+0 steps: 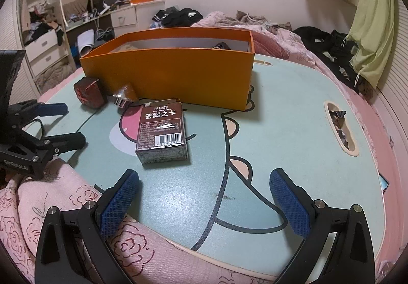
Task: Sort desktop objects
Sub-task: 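Grasp the blue tin from the orange box with the right gripper, place it beside the card box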
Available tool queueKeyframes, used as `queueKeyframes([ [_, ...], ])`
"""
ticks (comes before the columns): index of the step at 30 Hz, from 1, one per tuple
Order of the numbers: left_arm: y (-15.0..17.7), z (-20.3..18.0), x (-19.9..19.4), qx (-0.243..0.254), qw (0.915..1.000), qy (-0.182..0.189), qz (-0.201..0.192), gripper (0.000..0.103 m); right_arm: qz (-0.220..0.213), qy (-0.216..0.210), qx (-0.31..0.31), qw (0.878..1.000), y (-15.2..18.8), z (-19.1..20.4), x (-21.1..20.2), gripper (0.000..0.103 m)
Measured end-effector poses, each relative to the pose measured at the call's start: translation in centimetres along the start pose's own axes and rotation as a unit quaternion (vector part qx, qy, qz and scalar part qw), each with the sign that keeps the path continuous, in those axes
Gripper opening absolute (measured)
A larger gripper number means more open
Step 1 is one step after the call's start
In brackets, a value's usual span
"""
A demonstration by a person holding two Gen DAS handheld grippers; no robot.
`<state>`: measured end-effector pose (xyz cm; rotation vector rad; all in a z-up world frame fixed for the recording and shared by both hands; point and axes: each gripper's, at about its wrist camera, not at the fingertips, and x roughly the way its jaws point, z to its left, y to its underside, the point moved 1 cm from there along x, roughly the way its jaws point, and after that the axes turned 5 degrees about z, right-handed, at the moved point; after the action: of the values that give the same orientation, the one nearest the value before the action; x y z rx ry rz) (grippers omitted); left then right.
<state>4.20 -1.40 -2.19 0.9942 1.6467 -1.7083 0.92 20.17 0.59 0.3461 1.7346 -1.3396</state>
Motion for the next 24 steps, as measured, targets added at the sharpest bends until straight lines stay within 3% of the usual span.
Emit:
queueKeyframes([
  [9,0.0,0.1,0.2,-0.002,1.0,0.0,-0.007,0.103,0.001,-0.001,0.0,1.0,0.0,0.0,0.0,0.102],
  [14,0.1,0.0,0.1,-0.002,1.0,0.0,-0.007,0.103,-0.004,-0.026,0.011,1.0,-0.2,-0.2,-0.5,0.101],
  [16,0.2,0.1,0.0,-0.003,1.0,-0.001,-0.008,0.103,-0.02,-0.047,0.023,0.998,-0.8,-0.5,-1.3,0.092],
  [18,0.3,0.2,-0.1,-0.004,1.0,-0.001,-0.009,0.103,-0.046,-0.06,0.032,0.997,-2.3,-0.8,-2.4,0.076],
  [21,0.3,0.2,-0.1,-0.005,0.9999,-0.001,-0.01,0.103,-0.08,-0.058,0.035,0.995,-6.4,-0.9,-4.0,0.061],
  [24,0.3,0.2,-0.1,-0.005,0.9999,-0.001,-0.01,0.103,-0.064,-0.085,0.029,0.994,-11.6,-0.6,-3.1,0.058],
])
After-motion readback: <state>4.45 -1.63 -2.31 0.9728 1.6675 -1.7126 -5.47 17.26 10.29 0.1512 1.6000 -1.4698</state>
